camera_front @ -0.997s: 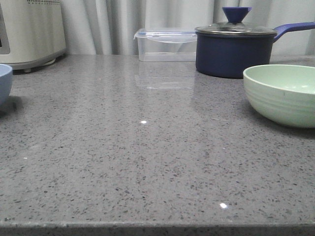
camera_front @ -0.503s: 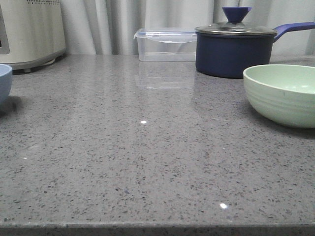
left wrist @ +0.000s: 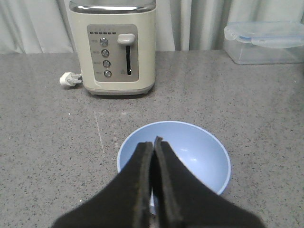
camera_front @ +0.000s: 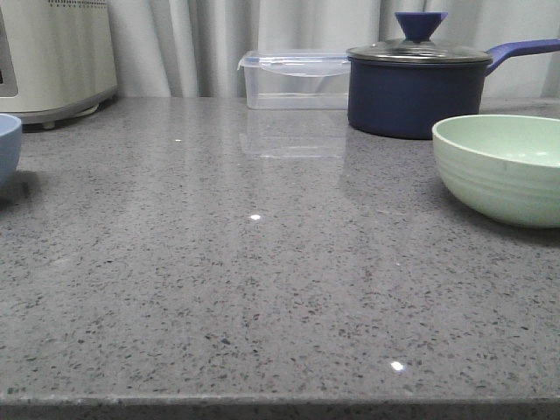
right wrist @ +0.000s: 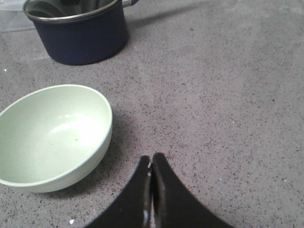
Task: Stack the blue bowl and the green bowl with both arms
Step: 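Lower the right gripper to the rim of the pale green bowl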
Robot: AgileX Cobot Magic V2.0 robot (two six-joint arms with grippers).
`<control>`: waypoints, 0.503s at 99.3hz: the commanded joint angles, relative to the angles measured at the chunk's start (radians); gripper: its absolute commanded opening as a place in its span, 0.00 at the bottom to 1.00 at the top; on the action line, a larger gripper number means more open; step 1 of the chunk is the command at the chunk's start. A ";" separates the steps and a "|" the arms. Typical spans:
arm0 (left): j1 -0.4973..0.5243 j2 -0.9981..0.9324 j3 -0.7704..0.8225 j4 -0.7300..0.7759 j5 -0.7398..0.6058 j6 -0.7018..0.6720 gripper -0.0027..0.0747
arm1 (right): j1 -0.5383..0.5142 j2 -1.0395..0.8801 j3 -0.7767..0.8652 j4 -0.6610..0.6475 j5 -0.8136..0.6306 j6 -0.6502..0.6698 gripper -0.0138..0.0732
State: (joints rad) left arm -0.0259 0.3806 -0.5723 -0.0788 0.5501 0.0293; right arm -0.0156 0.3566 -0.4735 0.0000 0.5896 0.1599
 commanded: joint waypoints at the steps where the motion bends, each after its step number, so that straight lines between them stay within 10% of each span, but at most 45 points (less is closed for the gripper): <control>1: 0.000 0.058 -0.068 -0.012 -0.035 -0.010 0.01 | -0.006 0.052 -0.059 -0.010 -0.037 0.002 0.16; 29: 0.000 0.087 -0.078 -0.012 -0.058 -0.010 0.31 | -0.006 0.088 -0.091 -0.010 -0.017 0.002 0.60; 50: 0.000 0.089 -0.078 -0.012 -0.078 -0.010 0.56 | -0.006 0.088 -0.089 0.000 -0.016 0.005 0.63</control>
State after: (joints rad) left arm -0.0259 0.4554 -0.6140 -0.0788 0.5623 0.0293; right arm -0.0156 0.4305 -0.5293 0.0000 0.6401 0.1620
